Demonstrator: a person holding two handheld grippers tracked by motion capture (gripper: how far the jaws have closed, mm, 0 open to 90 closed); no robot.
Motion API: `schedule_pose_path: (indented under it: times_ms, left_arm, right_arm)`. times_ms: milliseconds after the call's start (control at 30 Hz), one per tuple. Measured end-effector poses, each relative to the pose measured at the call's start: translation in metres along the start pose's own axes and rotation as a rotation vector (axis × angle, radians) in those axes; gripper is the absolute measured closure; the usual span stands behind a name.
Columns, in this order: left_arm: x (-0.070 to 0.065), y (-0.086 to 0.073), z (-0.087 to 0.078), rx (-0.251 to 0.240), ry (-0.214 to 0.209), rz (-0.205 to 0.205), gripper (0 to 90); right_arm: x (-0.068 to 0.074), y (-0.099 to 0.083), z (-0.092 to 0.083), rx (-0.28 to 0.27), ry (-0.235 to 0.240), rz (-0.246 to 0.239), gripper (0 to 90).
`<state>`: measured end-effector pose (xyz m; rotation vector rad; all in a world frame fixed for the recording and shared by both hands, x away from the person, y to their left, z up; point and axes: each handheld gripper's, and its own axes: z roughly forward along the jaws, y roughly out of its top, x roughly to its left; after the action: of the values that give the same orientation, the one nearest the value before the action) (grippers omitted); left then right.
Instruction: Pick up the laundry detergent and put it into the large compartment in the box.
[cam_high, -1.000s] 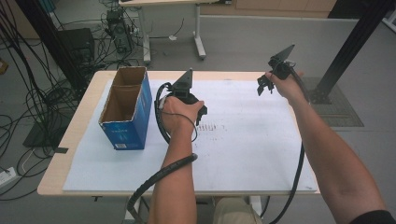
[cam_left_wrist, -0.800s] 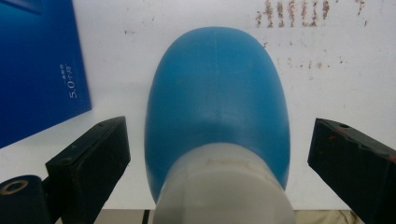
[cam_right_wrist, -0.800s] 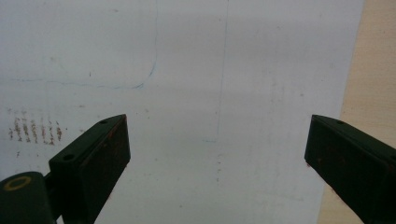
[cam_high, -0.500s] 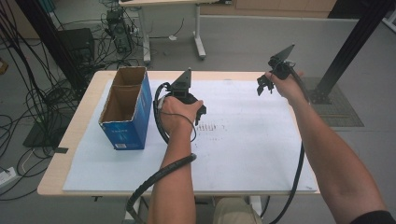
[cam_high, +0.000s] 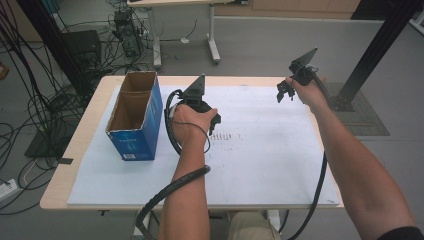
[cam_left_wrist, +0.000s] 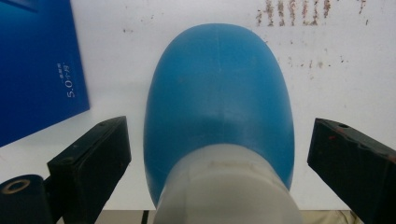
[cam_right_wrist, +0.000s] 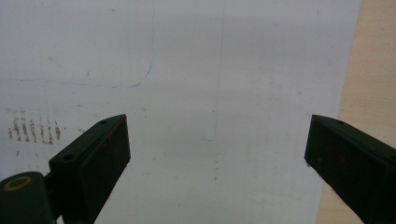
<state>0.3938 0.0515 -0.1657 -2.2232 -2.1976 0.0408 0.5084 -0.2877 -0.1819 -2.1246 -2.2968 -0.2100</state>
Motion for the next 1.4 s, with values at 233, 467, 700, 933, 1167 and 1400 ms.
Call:
schedule_pose_path:
  times_ms: [233,467,700,933,1167,1400]
  left_arm:
    - [-0.0002,0.0009,0.0017,0.004,0.001,0.003,6.8]
    - [-0.0005,0.0006,0.0023,0.001,0.005,0.008,7.4]
    - [-0.0005,0.0003,0.0018,-0.002,0.009,0.007,7.9]
    - [-0.0021,-0.0004,0.0015,-0.003,0.011,0.010,8.3]
    - [-0.0043,-0.0006,0.0012,-0.003,0.013,0.015,9.0]
    - [-0.0062,-0.0007,0.0028,0.000,0.022,0.020,12.5]
  right_arm:
    - [0.0027,0.0003,0.0012,0.000,-0.005,0.004,6.7]
    - [0.0024,0.0004,0.0015,0.001,-0.007,-0.004,6.7]
    - [0.0025,0.0007,0.0016,0.003,-0.007,-0.001,6.7]
    - [0.0032,0.0003,0.0010,0.001,-0.006,-0.002,6.7]
    - [0.0010,-0.0009,-0.0003,-0.002,-0.005,0.000,6.7]
    - [0.0003,-0.0010,-0.0004,-0.003,-0.004,0.002,6.7]
